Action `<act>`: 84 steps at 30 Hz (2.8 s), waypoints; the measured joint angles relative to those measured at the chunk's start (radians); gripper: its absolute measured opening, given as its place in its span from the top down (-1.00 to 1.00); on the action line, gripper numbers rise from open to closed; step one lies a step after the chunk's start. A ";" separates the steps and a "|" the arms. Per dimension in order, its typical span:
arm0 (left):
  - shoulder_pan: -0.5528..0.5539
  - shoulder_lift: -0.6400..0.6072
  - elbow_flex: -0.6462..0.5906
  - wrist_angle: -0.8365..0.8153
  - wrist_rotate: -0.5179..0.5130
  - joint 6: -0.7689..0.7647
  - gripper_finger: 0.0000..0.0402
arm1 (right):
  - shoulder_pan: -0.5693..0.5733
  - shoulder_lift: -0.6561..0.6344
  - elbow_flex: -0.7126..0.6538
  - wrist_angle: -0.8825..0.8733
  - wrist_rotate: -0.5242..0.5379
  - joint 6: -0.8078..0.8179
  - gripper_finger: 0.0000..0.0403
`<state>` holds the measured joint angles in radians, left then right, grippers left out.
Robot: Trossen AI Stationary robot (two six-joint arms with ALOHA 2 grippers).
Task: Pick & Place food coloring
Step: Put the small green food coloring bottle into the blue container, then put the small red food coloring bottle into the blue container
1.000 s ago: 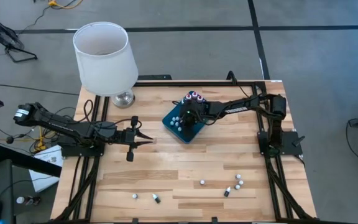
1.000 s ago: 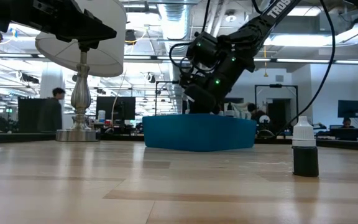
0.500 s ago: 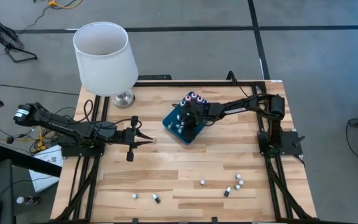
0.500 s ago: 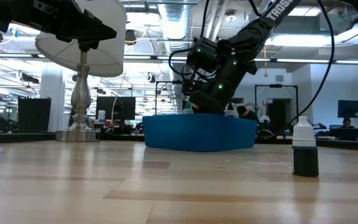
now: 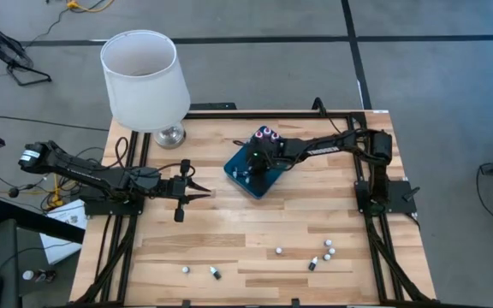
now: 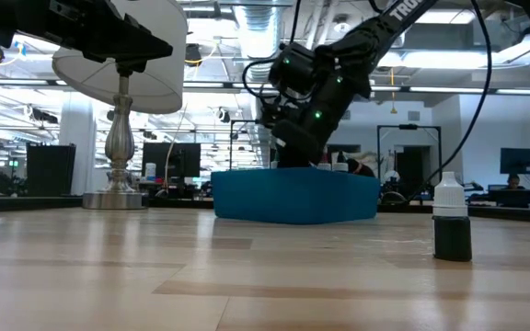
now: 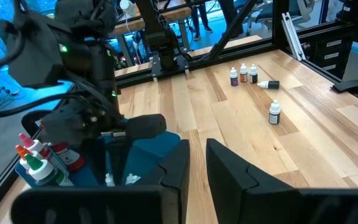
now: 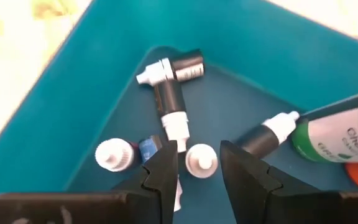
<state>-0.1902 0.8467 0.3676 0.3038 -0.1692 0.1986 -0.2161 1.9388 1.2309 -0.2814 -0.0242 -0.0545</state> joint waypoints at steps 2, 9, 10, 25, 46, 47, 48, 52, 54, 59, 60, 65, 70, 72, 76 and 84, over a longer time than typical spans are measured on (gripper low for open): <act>0.000 0.000 0.000 0.000 0.000 0.000 0.77 | 0.002 0.000 0.027 -0.031 0.000 -0.005 0.44; 0.000 0.000 0.000 0.000 0.000 0.000 0.77 | 0.034 -0.002 0.156 -0.171 0.050 -0.057 0.44; 0.000 0.000 0.000 0.000 0.000 0.000 0.77 | 0.041 -0.002 0.175 -0.199 0.060 -0.066 0.44; 0.000 0.000 0.000 -0.049 -0.036 -0.015 0.77 | 0.199 -0.403 -0.030 -0.232 0.077 -0.082 0.44; -0.026 0.126 0.001 0.011 0.147 -0.264 0.77 | 0.732 -1.144 -0.835 0.184 0.311 0.244 0.44; -0.038 0.151 0.003 0.019 0.159 -0.289 0.77 | 0.758 -1.148 -0.850 0.200 0.334 0.250 0.44; -0.053 0.175 0.006 0.021 0.165 -0.320 0.77 | 0.783 -1.150 -0.860 0.210 0.358 0.256 0.44; -0.143 0.266 0.032 0.023 0.160 -0.433 0.77 | 0.866 -1.150 -0.871 0.225 0.446 0.256 0.44; -0.191 0.303 0.052 0.025 0.154 -0.482 0.77 | 0.889 -1.150 -0.872 0.226 0.462 0.257 0.44; -0.303 0.339 0.101 -0.035 0.146 -0.647 0.77 | 0.917 -1.150 -0.872 0.245 0.472 0.243 0.44; -0.323 0.339 0.115 -0.072 0.147 -0.693 0.77 | 0.917 -1.150 -0.872 0.250 0.472 0.241 0.44; -0.424 0.339 0.203 -0.320 0.146 -0.911 0.77 | 0.915 -1.150 -0.872 0.273 0.472 0.238 0.44; -0.527 0.339 0.267 -0.461 0.079 -1.008 0.77 | 0.915 -1.149 -0.872 0.302 0.472 0.239 0.44; -0.563 0.347 0.274 -0.459 0.036 -1.007 0.77 | 0.916 -1.149 -0.872 0.310 0.472 0.239 0.44; -0.613 0.398 0.274 -0.456 -0.003 -1.007 0.77 | 0.916 -1.149 -0.872 0.322 0.470 0.239 0.44; -0.643 0.535 0.273 -0.410 0.026 -1.020 0.77 | 0.916 -1.149 -0.872 0.349 0.470 0.231 0.44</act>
<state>-0.8330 1.3813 0.6407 -0.1064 -0.1434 -0.8219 0.6994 0.7898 0.3588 0.0671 0.4458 0.1765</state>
